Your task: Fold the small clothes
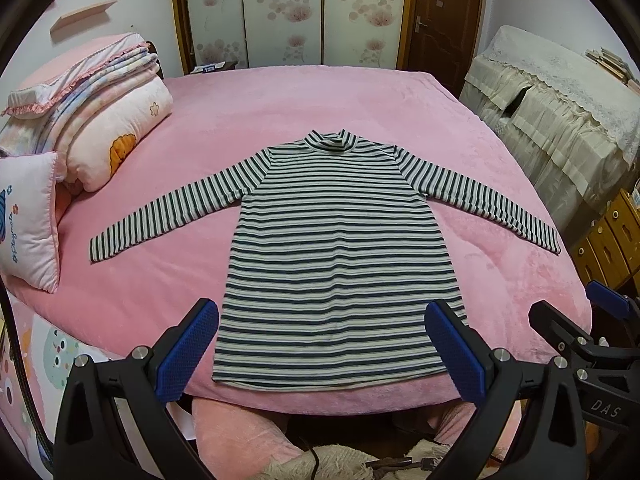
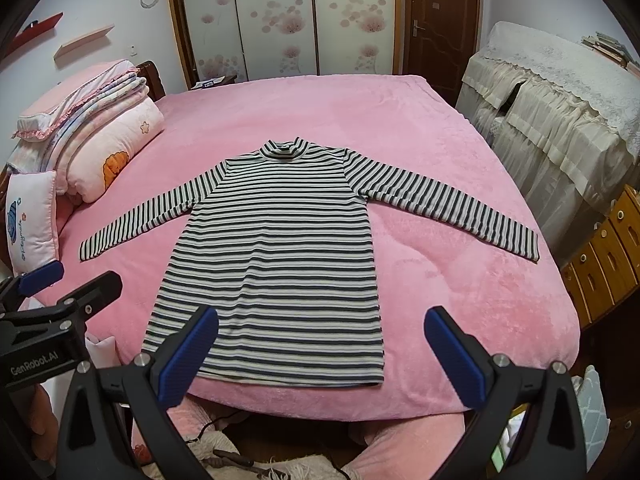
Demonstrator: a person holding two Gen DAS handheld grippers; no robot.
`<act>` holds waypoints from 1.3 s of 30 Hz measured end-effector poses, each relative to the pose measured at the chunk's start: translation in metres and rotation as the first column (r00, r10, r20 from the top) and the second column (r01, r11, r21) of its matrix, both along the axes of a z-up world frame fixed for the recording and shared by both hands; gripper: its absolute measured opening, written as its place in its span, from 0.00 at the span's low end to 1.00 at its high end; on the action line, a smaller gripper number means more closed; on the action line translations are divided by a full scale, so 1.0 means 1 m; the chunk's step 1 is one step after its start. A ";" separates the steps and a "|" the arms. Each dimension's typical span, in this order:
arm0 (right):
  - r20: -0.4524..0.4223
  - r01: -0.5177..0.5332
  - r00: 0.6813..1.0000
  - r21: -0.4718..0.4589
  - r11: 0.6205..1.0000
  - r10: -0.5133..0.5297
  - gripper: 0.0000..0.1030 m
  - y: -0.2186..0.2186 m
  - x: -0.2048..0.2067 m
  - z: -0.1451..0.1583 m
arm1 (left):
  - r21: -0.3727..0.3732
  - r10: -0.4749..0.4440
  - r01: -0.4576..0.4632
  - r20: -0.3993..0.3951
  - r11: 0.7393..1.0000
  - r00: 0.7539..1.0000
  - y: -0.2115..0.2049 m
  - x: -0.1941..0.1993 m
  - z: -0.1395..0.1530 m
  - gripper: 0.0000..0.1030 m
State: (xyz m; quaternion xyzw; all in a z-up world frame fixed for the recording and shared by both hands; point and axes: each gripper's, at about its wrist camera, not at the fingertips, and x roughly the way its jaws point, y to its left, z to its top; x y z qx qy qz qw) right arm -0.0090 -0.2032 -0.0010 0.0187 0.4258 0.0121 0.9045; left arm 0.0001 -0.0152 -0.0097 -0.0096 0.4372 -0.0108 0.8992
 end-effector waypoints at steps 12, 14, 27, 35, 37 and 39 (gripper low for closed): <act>0.045 -0.021 0.999 -0.022 1.000 0.022 1.00 -0.017 -0.001 0.007 | 0.036 0.005 -0.007 0.069 0.999 0.998 -0.024 0.001 0.005 0.97; 0.044 -0.023 0.999 -0.017 1.000 0.023 1.00 -0.023 0.000 0.008 | 0.034 0.014 -0.017 0.085 0.999 0.996 -0.025 0.003 0.009 0.97; 0.072 0.013 0.997 0.017 1.000 -0.014 0.94 -0.072 0.013 0.015 | -0.041 -0.001 0.007 0.130 0.999 0.992 -0.041 0.036 0.026 0.97; 0.109 0.104 0.988 0.010 0.995 -0.104 0.91 -0.113 0.034 0.024 | 0.064 -0.102 0.090 0.217 0.994 0.971 -0.086 0.070 0.057 0.97; 0.123 0.133 0.984 0.004 0.991 -0.133 0.91 -0.126 0.042 0.029 | 0.078 -0.118 0.103 0.232 0.992 0.965 -0.099 0.083 0.064 0.97; 0.138 0.162 0.977 0.000 0.987 -0.160 0.91 -0.139 0.050 0.033 | 0.088 -0.139 0.121 0.246 0.989 0.959 -0.114 0.097 0.071 0.97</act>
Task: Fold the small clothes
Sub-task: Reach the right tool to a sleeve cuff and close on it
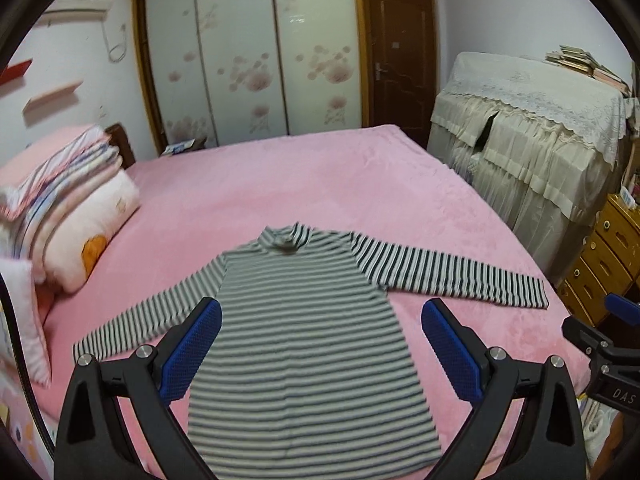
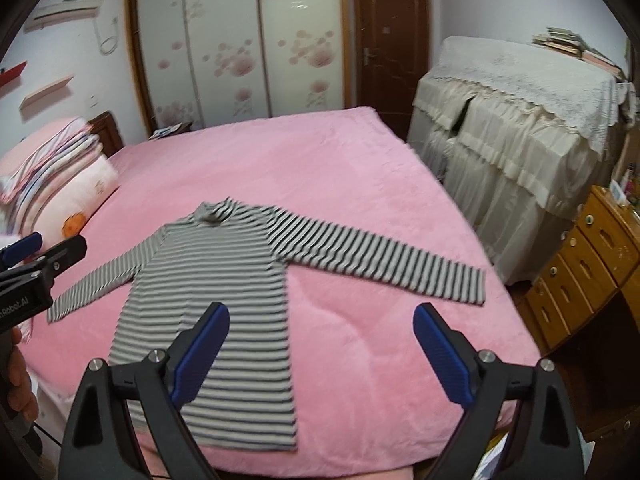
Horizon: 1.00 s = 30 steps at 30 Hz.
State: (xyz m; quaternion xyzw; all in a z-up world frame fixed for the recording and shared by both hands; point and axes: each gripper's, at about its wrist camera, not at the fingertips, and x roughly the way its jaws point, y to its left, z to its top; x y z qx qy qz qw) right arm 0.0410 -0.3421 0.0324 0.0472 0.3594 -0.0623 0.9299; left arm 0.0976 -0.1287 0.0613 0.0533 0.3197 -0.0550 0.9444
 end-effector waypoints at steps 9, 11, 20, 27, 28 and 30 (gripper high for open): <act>0.028 0.124 0.992 -0.054 0.991 -0.123 0.91 -0.059 0.047 0.000 | 0.052 -0.118 0.118 0.000 0.992 0.993 -0.072 0.081 -0.015 0.97; 0.018 0.151 0.988 -0.058 0.987 -0.151 0.91 -0.077 0.059 -0.006 | 0.064 -0.157 0.158 -0.015 0.985 0.988 -0.093 0.104 -0.029 0.97; -0.075 0.276 0.958 -0.018 0.961 -0.277 0.91 -0.173 0.096 -0.056 | 0.139 -0.277 0.293 -0.124 0.946 0.953 -0.191 0.181 -0.130 0.97; -0.186 0.364 0.920 0.083 0.928 -0.344 0.82 -0.243 0.113 -0.119 | 0.173 -0.344 0.389 -0.239 0.905 0.908 -0.249 0.214 -0.216 0.97; -0.204 0.377 0.913 0.097 0.921 -0.352 0.81 -0.250 0.115 -0.127 | 0.176 -0.348 0.397 -0.256 0.901 0.902 -0.253 0.216 -0.225 0.97; -0.241 0.405 0.898 0.129 0.905 -0.367 0.81 -0.266 0.118 -0.148 | 0.180 -0.355 0.414 -0.289 0.892 0.889 -0.266 0.224 -0.248 0.97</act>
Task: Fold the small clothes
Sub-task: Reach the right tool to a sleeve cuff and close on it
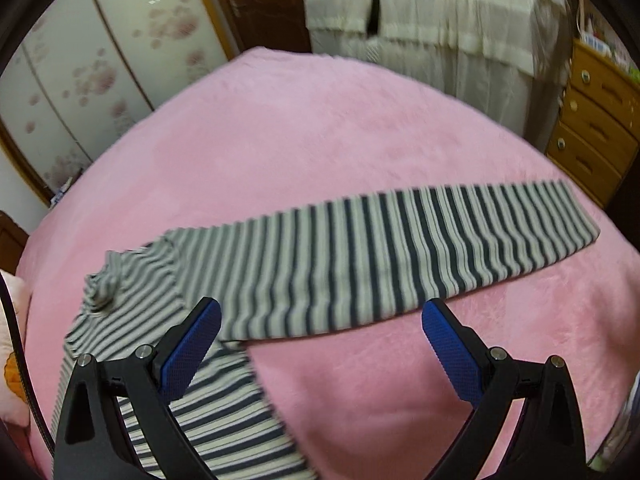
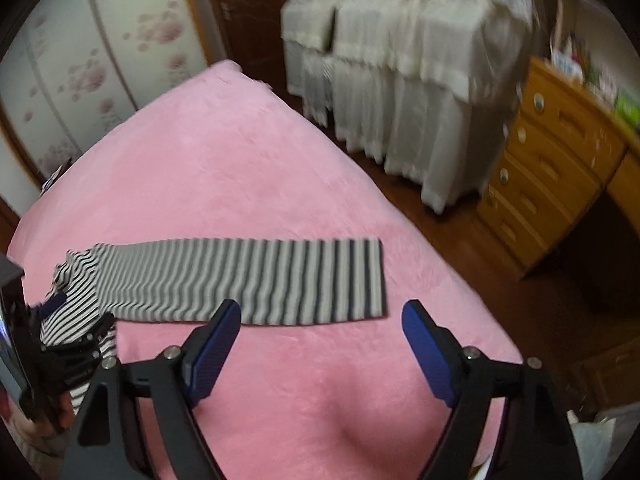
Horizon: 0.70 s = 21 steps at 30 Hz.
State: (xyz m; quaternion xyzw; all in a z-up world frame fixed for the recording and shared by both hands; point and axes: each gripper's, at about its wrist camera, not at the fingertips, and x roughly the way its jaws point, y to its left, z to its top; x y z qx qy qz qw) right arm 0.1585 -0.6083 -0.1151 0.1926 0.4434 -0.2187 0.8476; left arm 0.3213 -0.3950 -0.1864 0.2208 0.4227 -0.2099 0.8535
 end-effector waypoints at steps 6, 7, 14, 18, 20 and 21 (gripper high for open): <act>-0.086 0.077 0.994 0.123 0.989 -0.067 0.81 -0.049 0.012 -0.063 | 0.037 0.012 -0.010 -0.052 0.999 0.999 -0.030 0.012 -0.047 0.97; -0.095 0.091 0.993 0.156 0.984 -0.077 0.81 -0.056 0.012 -0.072 | 0.039 0.015 -0.013 -0.057 0.999 0.998 -0.032 0.013 -0.050 0.97; -0.132 0.151 0.985 0.316 0.937 -0.115 0.72 -0.075 0.006 -0.119 | 0.034 0.048 -0.045 -0.095 0.998 0.994 -0.044 0.017 -0.075 0.97; -0.126 0.156 0.985 0.359 0.920 -0.118 0.68 -0.076 0.006 -0.131 | -0.024 0.106 -0.109 -0.110 0.994 0.988 -0.040 0.025 -0.074 0.97; -0.109 0.152 0.987 0.371 0.916 -0.120 0.68 -0.075 0.006 -0.132 | -0.054 0.131 -0.138 -0.112 0.989 0.985 -0.040 0.030 -0.070 0.97; -0.096 0.146 0.988 0.379 0.914 -0.119 0.64 -0.076 0.006 -0.133 | -0.063 0.136 -0.144 -0.114 0.988 0.984 -0.042 0.031 -0.069 0.97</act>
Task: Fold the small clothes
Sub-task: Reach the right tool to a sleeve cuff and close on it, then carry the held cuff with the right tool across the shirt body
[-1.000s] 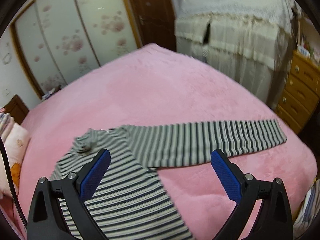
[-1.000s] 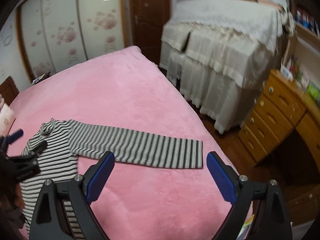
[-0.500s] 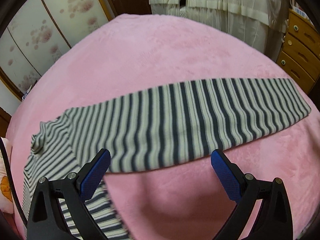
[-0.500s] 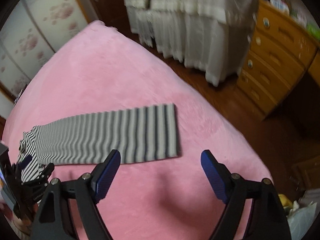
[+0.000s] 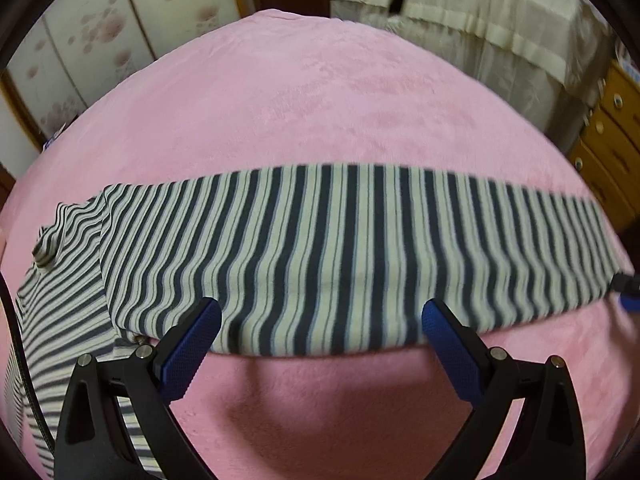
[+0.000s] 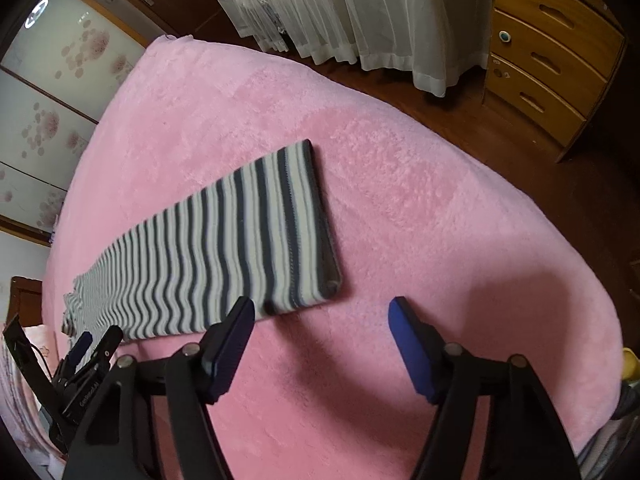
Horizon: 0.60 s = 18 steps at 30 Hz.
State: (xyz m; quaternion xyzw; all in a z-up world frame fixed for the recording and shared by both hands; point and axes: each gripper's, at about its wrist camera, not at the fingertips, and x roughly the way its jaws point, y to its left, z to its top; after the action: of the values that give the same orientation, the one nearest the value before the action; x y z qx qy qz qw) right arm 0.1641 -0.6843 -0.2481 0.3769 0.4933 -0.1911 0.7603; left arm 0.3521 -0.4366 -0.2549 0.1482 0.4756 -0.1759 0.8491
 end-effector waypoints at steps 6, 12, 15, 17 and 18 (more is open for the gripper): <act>0.044 -0.019 0.999 0.051 0.999 0.017 0.41 0.000 0.012 -0.005 | -0.006 0.004 -0.004 0.002 1.000 1.000 -0.020 0.000 0.006 0.97; 0.044 -0.002 0.999 0.021 1.000 0.001 0.07 -0.001 0.019 -0.008 | 0.015 0.015 -0.015 -0.004 1.000 1.000 -0.028 -0.003 0.005 0.94; 0.072 -0.012 0.997 -0.050 0.999 0.015 0.07 0.005 0.022 0.006 | 0.009 0.030 -0.030 0.008 1.000 1.000 -0.023 -0.004 0.013 0.94; 0.092 -0.029 0.995 -0.113 0.993 0.040 0.07 0.014 0.025 0.022 | 0.003 0.044 -0.044 0.020 0.999 0.999 -0.018 -0.006 0.021 0.94; 0.104 -0.046 0.993 -0.157 0.987 0.063 0.07 0.021 0.027 0.033 | -0.002 0.056 -0.055 0.024 0.998 0.998 -0.012 -0.005 0.026 0.94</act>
State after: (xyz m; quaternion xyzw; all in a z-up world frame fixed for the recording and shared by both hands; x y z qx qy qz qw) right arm 0.1916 -0.6637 -0.2147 0.3132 0.4450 -0.1869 0.8179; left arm 0.3472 -0.4483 -0.2293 0.1365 0.4691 -0.1508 0.8594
